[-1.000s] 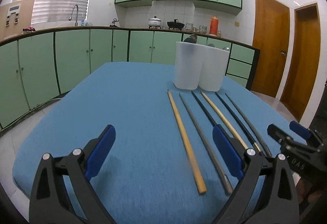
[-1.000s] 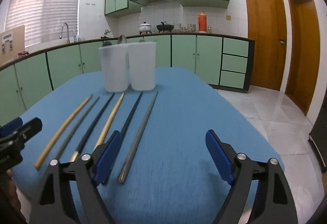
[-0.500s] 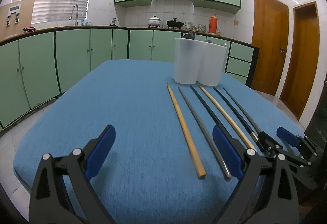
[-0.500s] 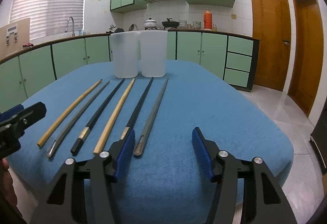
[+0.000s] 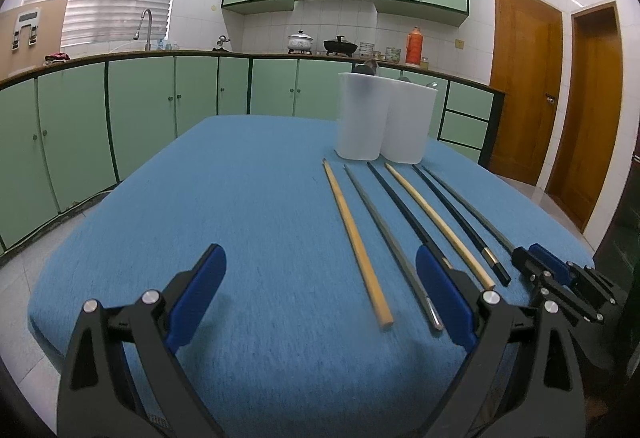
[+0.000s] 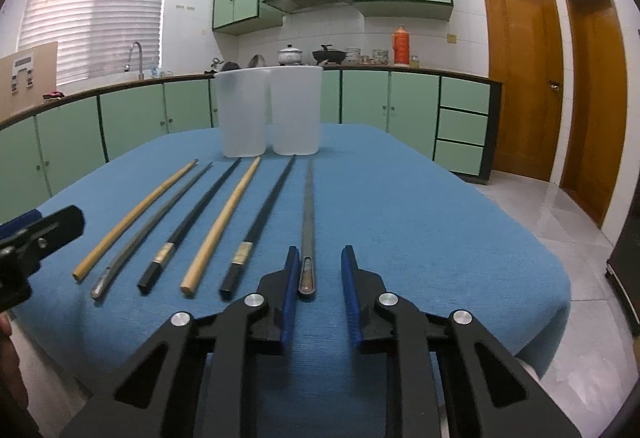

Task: Organize utensils
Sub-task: 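Move the right tool down toward the dark chopsticks, then grasp a dark chopstick with the right tool while the left tool grasps a light wooden chopstick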

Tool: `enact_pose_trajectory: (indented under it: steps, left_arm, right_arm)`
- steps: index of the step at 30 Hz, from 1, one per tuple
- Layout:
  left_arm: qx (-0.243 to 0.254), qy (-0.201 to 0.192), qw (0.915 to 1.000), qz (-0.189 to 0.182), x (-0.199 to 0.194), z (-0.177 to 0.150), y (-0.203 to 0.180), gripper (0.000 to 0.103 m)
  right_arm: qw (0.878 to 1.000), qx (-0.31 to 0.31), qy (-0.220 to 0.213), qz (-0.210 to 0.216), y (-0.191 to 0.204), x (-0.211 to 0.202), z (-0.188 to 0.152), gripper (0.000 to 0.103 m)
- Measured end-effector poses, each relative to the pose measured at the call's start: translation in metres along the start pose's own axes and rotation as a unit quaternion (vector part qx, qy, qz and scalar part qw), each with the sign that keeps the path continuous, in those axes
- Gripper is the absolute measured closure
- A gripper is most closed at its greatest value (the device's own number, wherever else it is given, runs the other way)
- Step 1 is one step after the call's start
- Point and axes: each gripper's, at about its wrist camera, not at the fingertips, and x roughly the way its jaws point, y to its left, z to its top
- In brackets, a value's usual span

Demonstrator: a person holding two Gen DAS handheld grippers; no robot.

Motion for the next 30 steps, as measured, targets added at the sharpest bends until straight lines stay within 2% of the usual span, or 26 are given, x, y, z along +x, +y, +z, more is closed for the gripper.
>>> enact_pose_trajectory:
  steps: [5,8,10,12,14,22,28,30]
  left_arm:
    - [-0.002,0.001,1.0,0.0,-0.001,-0.001,-0.002,0.01]
    - [-0.003,0.003,1.0,-0.002,-0.001,-0.002,-0.003,0.011]
    - [-0.005,0.006,1.0,-0.004,0.001,-0.001,-0.004,0.016]
    - [-0.003,0.013,0.9999,-0.003,0.002,-0.003,-0.004,0.03]
    - [-0.002,0.021,0.9998,-0.006,0.005,-0.005,-0.004,0.035]
    - [0.009,0.019,0.9998,0.0,0.002,-0.014,-0.015,0.036]
    - [0.014,0.011,0.9998,0.005,0.001,-0.019,-0.023,0.052]
    - [0.015,0.009,0.9998,0.004,0.0,-0.021,-0.026,0.064]
  right_arm:
    - [1.0,-0.003,-0.002,0.008,-0.001,0.0,-0.001,0.083]
    - [1.0,-0.01,-0.001,0.015,0.001,0.0,-0.002,0.091]
    - [1.0,-0.018,-0.002,0.02,0.004,0.0,-0.002,0.095]
    - [1.0,-0.016,-0.002,0.022,0.004,0.0,-0.002,0.095]
    - [1.0,-0.014,-0.001,0.024,0.003,0.0,-0.002,0.095]
    - [1.0,-0.019,-0.005,0.021,0.005,-0.001,-0.004,0.095]
    - [1.0,-0.013,-0.008,0.024,0.005,-0.001,-0.005,0.095]
    - [1.0,-0.011,-0.009,0.025,0.003,-0.001,-0.005,0.095]
